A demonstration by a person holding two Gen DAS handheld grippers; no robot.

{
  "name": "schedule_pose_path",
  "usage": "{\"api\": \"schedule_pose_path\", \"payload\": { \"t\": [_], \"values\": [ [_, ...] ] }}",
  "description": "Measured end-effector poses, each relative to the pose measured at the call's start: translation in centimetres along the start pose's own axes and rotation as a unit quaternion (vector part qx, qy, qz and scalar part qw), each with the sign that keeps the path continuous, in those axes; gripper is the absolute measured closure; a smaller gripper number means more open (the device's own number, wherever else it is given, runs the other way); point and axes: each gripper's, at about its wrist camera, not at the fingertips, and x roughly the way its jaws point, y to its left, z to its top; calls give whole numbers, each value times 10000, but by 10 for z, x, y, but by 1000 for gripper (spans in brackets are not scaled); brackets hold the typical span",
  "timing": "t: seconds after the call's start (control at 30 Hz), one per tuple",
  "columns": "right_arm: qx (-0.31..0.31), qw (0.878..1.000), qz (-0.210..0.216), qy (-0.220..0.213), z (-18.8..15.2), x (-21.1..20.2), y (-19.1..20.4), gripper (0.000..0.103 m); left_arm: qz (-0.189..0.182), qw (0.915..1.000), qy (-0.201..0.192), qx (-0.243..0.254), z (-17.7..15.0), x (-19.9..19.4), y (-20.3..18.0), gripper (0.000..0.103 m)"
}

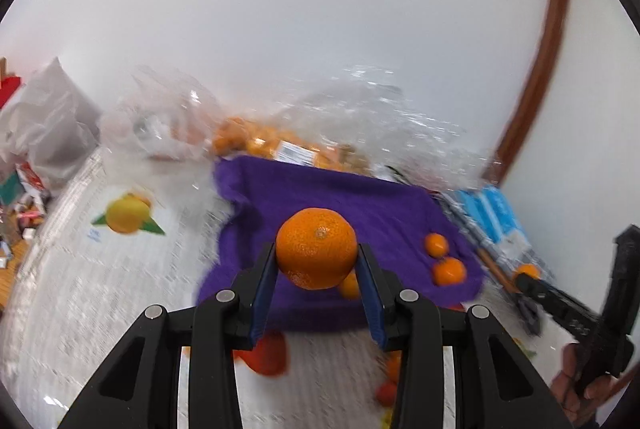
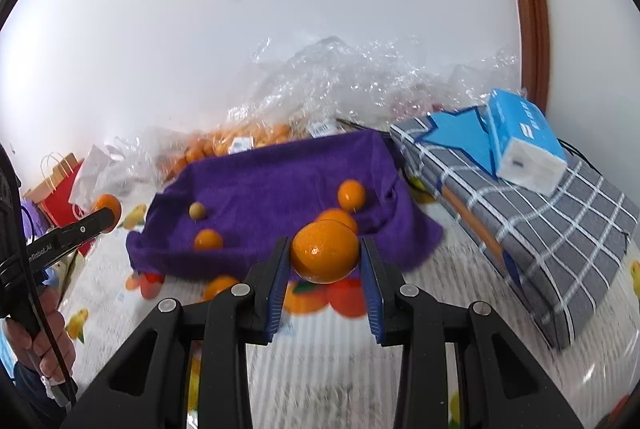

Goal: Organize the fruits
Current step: 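Carry both held oranges over the purple towel and lower them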

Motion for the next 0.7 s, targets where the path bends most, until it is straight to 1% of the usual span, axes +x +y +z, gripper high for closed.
{"api": "schedule_pose_path", "payload": {
  "t": [0.07,0.13,0.27,0.33,0.43,0.5,0.63,0.7],
  "values": [
    [-38,10000,5,-41,10,8,2,69,116,9999,61,-85,7,14,4,65],
    [-82,10000,13,-40,19,17,5,69,105,9997,146,-191,11,29,8,65],
    [-137,9998,73,94,33,44,14,69,194,9990,274,-300,10,55,11,65],
    [-192,9995,172,163,38,58,20,69,174,9987,346,-337,6,64,13,65],
    [-297,9988,286,271,37,79,30,69,327,9980,516,-161,-3,77,11,65],
    [-329,9983,338,336,33,90,33,69,273,9979,572,-141,-5,81,12,65],
    [-468,9967,314,580,19,110,41,69,112,9978,603,-269,-7,83,14,65],
    [-605,9958,265,629,15,115,46,69,130,9975,656,-233,-9,87,13,65]
  ]
}}
